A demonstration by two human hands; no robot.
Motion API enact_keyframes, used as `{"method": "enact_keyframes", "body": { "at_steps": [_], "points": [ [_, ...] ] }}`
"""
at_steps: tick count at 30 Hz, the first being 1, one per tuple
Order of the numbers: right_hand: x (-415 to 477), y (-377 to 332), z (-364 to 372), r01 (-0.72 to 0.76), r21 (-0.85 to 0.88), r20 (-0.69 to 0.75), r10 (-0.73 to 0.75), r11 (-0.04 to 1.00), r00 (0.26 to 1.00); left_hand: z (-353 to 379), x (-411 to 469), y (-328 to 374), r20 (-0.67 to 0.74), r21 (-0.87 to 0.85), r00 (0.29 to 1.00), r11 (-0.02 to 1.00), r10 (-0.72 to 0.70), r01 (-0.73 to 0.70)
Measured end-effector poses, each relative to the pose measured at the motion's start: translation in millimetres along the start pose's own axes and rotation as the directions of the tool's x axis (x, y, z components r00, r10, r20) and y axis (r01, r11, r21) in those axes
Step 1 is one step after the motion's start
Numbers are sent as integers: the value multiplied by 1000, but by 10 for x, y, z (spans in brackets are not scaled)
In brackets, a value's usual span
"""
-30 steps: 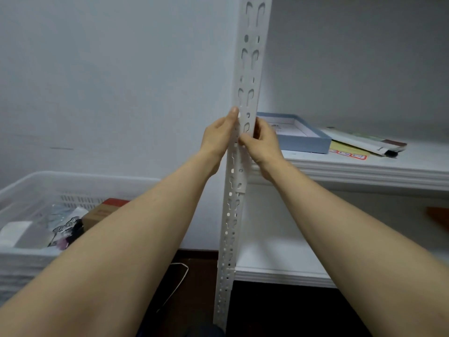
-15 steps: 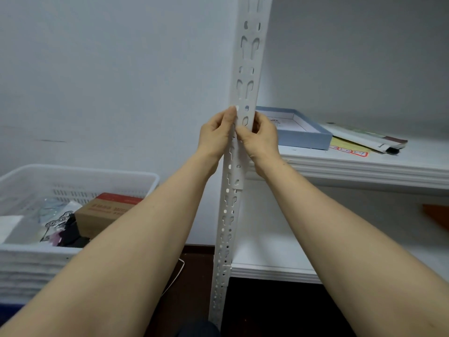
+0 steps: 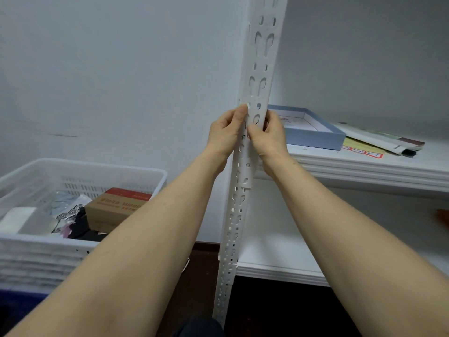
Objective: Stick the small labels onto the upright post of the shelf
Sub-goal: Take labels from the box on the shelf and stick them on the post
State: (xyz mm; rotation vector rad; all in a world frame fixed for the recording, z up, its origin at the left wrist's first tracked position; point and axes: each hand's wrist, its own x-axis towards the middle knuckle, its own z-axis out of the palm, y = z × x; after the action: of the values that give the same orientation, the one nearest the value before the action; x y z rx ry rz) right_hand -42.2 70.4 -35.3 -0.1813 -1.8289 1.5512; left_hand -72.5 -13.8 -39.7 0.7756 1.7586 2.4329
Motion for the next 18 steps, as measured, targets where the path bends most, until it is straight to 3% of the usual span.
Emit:
{"method": "enact_keyframes", "body": {
  "at_steps": [18],
  "points": [
    [-13, -1, 5, -3, 42, 16, 2, 999, 1000, 18, -12, 15, -34, 10, 999, 1000, -10, 10]
  ]
}}
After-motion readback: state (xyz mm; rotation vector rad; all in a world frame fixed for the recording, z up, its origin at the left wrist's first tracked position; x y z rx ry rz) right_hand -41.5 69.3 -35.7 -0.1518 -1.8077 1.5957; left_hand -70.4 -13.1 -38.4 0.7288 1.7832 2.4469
